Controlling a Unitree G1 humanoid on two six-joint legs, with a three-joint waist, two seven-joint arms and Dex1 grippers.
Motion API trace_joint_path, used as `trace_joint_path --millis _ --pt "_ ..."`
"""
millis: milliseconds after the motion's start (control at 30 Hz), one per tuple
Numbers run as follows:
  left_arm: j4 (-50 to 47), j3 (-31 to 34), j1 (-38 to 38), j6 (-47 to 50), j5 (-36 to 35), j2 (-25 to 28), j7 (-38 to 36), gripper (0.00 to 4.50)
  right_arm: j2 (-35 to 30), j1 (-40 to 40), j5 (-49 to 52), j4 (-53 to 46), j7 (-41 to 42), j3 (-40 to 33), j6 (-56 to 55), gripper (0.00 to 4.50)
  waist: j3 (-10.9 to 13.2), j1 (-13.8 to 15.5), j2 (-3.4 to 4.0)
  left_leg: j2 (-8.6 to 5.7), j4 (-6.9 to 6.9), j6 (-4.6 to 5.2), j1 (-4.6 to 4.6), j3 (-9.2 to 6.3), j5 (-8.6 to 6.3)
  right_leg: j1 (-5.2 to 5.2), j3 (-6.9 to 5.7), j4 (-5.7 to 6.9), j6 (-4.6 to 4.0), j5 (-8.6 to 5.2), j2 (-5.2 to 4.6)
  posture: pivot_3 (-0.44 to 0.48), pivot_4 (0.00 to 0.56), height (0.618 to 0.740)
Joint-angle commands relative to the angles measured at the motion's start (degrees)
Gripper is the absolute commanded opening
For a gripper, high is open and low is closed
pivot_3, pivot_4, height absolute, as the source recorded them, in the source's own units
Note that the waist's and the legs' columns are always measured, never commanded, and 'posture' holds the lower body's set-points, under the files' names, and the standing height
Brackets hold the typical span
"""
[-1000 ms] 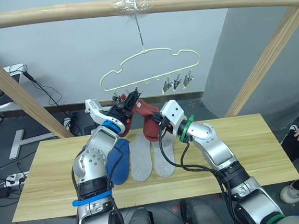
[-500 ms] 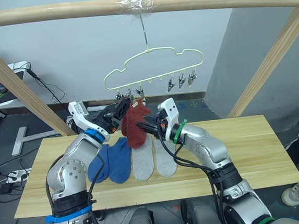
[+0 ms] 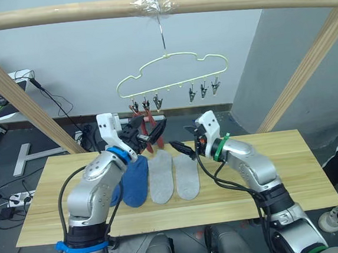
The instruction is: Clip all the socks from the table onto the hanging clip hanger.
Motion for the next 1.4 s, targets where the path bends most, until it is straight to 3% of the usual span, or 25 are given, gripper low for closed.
trace_joint_path --millis 33,167,633,1400 --pt "1.94 -1.92 -2.0 -5.94 4.93 -1.66 0.34 3.63 -2.65 0.52 1.48 -5.67 1.79 -2.44 -1.16 4.5 0.0 0.01 0.0 0.0 0.0 0.0 0.0 0.0 0.0 0.0 0.0 0.0 0.0 0.0 0.0 0.03 0.189 0.74" --pt "7.41 -3.91 -4.88 -10.9 10.4 -4.36 2.03 2.5 -5.86 1.21 2.15 -9.65 3.11 -3.08 -0.96 4.5 0.0 -0.05 0.0 -0.02 0.02 0.01 -0.02 0.01 0.0 0.01 -0.01 -0.02 0.01 0.0 0.01 0.012 0.183 0.74" --pt "20.67 -4.09 -9.66 -20.81 19.34 -8.89 5.67 2.5 -6.58 -0.24 7.59 -20.61 2.49 -5.92 2.59 4.5 0.0 -0.31 0.0 -0.03 0.06 0.02 -0.03 0.05 0.0 0.01 0.0 0.0 0.02 0.01 0.05 -0.029 0.169 0.74" --pt "30.07 -3.93 -16.88 -27.67 22.01 -9.92 4.7 2.5 -8.82 -4.06 11.33 -22.73 1.87 -7.16 5.46 4.5 -0.01 -0.35 -0.01 -0.02 0.07 0.02 -0.01 0.06 0.0 0.01 -0.03 0.05 0.0 0.02 0.05 -0.043 0.172 0.74"
